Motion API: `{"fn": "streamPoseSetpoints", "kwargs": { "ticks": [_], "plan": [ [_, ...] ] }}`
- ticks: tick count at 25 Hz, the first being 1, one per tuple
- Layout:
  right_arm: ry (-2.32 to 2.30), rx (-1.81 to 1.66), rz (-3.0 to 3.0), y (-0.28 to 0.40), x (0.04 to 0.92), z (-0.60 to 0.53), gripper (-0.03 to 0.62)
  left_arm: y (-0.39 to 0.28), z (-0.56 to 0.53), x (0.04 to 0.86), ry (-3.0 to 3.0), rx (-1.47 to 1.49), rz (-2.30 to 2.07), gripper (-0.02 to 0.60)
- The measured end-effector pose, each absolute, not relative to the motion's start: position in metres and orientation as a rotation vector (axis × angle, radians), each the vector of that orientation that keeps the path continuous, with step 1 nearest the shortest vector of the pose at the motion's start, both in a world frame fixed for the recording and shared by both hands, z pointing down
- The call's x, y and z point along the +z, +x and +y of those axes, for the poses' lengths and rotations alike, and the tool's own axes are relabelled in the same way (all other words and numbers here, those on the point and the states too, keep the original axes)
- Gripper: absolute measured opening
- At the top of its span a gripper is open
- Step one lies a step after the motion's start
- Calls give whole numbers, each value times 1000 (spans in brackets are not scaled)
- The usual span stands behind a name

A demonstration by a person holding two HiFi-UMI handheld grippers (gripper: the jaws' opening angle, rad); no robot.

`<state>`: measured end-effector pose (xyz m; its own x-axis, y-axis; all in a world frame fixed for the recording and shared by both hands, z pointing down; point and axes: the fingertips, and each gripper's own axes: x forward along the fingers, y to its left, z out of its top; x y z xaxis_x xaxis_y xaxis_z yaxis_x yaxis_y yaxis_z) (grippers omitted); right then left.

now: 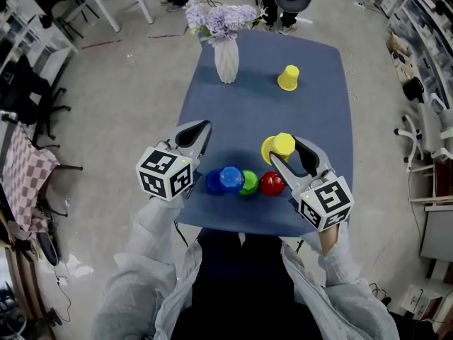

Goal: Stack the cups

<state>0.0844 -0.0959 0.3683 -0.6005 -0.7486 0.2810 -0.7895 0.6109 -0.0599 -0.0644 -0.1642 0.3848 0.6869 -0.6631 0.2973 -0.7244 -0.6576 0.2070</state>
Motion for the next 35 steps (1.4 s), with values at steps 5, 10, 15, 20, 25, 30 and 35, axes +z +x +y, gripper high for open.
{"fn": "streamPoseSetpoints", "kwargs": {
  "ticks": [5, 10, 15, 20, 25, 30, 35],
  "plan": [
    [1230, 303, -2625, 72, 380, -66, 242, -79, -140, 392, 2539, 257, -1141, -2],
    [1218, 316, -2620, 61, 392, -48, 242, -85, -120, 403, 2487, 238, -1186, -2],
    [1197, 267, -2598, 54, 403, -36, 242, -87, -103, 418, 2419, 210, -1209, -2],
    [1189, 256, -2596, 52, 408, -33, 242, -90, -91, 430, 2387, 231, -1220, -2],
    [1185, 273, -2590, 50, 415, -34, 242, -96, -86, 436, 2366, 243, -1227, -2],
    [1183, 252, -2585, 47, 420, -30, 243, -97, -83, 440, 2353, 245, -1234, -2],
    [1176, 236, -2584, 47, 421, -29, 244, -97, -84, 441, 2352, 249, -1229, -2]
  ]
}}
